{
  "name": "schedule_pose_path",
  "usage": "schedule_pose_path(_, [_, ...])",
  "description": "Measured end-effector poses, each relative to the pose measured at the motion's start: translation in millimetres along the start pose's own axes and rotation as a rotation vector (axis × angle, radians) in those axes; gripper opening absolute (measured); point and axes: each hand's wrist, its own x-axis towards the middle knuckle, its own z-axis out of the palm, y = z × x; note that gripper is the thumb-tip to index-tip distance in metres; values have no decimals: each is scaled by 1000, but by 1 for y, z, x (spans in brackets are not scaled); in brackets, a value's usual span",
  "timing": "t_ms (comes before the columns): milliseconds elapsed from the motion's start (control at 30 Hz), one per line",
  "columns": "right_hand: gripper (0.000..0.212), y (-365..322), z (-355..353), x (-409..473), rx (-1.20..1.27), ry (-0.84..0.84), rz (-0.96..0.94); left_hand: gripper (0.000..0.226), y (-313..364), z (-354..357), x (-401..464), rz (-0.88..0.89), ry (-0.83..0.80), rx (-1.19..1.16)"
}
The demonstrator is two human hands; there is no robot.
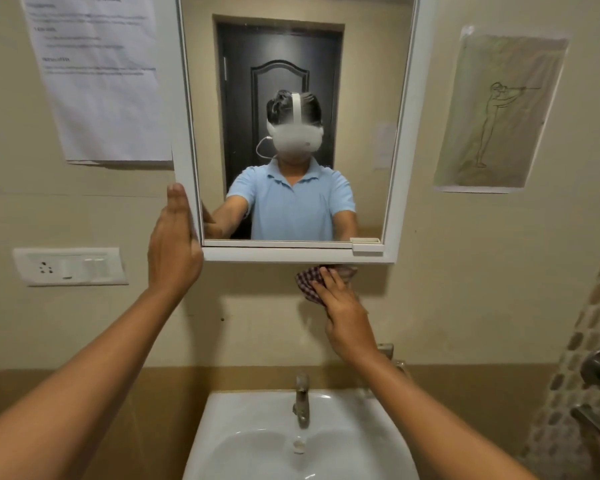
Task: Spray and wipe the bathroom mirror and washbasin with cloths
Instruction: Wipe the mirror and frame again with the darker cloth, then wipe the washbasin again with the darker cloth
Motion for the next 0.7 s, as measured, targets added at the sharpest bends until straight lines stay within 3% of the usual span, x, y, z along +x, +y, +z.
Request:
schedule_pose_path(167, [32,-58,28,-1,863,23,659,66,-5,9,-60,-40,-25,-189])
schedule_pose_path(267, [31,-73,45,-26,1298,-13,926,56,-9,16,-112,-33,-115,-293])
schedule_pose_path(367, [34,-83,51,-56,1590,-23,1077,49,-13,28,-151,-266,-322,-448])
schedule_pose_path(467, [39,-89,57,-78,1725,-111,1130,54,-17,36,-168,-619,-640,-751])
schedule_pose_path(533, [47,-93,62,-90,1732,-202,1158,41,-21,37,-174,-798,-794,-951])
schedule_pose_path(700, [40,-99,68,-106,1531,-320,1200,15,-34,39,-204,-853,-823,-951])
